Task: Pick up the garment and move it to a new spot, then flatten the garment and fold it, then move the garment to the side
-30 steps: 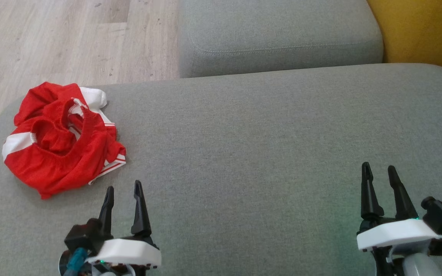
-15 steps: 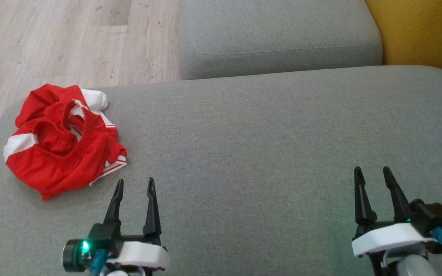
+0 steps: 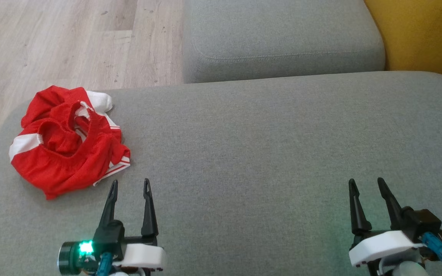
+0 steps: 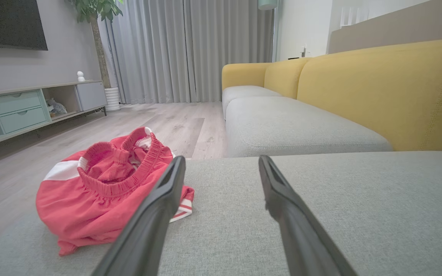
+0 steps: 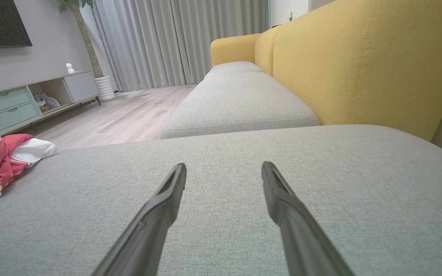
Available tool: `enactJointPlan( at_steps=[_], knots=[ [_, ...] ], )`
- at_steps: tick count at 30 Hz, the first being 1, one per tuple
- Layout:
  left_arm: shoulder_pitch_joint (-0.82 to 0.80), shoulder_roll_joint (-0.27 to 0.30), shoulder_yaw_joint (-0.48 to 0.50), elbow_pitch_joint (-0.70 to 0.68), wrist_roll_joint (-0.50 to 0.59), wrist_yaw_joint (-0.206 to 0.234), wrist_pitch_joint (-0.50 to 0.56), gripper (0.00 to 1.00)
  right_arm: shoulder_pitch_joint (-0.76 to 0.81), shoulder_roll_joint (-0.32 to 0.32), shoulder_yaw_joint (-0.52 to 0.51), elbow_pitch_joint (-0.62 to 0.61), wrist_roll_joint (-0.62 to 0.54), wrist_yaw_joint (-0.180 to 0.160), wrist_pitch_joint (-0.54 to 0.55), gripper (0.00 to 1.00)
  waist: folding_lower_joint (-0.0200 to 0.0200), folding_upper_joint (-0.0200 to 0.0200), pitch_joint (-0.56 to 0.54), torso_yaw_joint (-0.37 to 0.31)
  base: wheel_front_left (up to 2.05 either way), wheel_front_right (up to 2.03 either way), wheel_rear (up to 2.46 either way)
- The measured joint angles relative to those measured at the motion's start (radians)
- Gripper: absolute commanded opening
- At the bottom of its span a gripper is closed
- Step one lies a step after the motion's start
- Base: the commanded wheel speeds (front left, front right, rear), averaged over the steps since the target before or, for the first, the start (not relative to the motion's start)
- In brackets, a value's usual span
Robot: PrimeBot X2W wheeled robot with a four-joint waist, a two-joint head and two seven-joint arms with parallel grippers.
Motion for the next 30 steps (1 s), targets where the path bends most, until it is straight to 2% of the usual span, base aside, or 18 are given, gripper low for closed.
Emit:
enactJointPlan(
  at_steps=[18, 23, 30],
  knots=[
    [0.0, 0.0, 0.003, 0.028, -0.037, 0.008, 0.0, 1.0, 0.006, 0.0, 0.024, 0.015, -0.001, 0.0, 0.0, 1.0, 0.0, 0.0, -0.005, 0.023, 0.0, 0.0, 0.0],
    [-0.001, 0.0, 0.003, 0.032, -0.038, 0.011, 0.0, 1.0, 0.02, 0.0, 0.032, 0.015, -0.001, 0.0, 0.0, 1.0, 0.0, 0.0, -0.001, 0.068, 0.0, 0.0, 0.0],
    [-0.009, 0.0, 0.011, 0.032, -0.038, 0.011, 0.0, 1.0, 0.018, 0.0, 0.045, 0.013, -0.001, 0.0, 0.0, 1.0, 0.0, 0.0, 0.012, 0.189, 0.0, 0.0, 0.0]
  ],
)
